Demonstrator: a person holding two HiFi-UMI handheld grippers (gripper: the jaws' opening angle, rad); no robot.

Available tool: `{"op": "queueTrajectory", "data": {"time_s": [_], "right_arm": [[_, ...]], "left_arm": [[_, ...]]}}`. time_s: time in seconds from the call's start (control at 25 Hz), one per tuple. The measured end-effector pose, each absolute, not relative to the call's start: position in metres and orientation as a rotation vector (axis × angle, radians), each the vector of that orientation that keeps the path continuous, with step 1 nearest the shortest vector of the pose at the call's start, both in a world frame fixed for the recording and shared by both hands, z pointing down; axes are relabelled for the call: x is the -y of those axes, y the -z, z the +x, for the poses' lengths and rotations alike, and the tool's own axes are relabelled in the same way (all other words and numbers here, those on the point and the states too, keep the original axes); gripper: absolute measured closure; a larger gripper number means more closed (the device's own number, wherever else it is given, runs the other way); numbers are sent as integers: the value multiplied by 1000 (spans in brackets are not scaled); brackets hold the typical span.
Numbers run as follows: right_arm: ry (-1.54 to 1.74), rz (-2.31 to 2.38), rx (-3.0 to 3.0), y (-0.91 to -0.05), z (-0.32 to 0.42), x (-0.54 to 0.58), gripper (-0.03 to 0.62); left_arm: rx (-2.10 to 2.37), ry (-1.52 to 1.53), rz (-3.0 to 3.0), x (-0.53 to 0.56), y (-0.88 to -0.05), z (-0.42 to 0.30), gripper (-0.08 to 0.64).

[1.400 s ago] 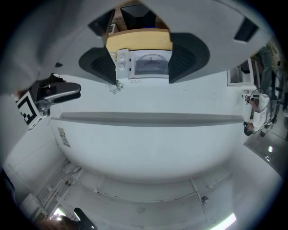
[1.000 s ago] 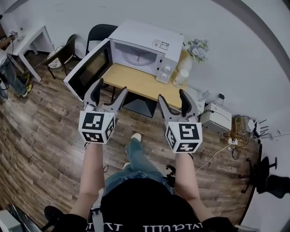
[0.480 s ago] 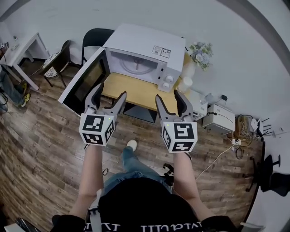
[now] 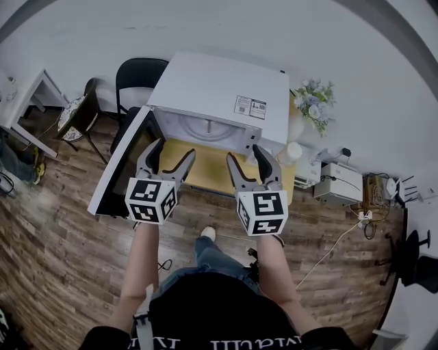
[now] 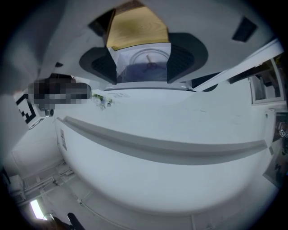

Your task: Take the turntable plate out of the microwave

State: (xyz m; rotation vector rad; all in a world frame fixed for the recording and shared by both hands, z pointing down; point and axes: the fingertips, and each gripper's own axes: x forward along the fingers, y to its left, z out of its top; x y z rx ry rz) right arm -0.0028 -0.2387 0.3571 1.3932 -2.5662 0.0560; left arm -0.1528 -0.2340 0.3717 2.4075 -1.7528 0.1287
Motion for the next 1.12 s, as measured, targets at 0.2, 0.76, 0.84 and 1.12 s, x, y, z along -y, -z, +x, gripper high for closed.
{"op": "queueTrajectory", "data": {"time_s": [0.2, 0.76, 0.84, 1.12], "right_arm": [[-143, 1382, 2530, -387, -15, 265, 333], [-485, 1390, 2450, -458, -28, 295, 344], [-536, 1410, 2440, -464, -27, 299, 345], [-832, 1527, 2436, -485, -32, 312, 376]], "left_arm": [[1691, -173, 2359, 263, -403, -161, 213], [1494, -169, 2244, 306, -468, -155, 216], [1466, -155, 2221, 313, -473, -156, 218], [1321, -150, 2170, 329, -498, -149, 221]]}}
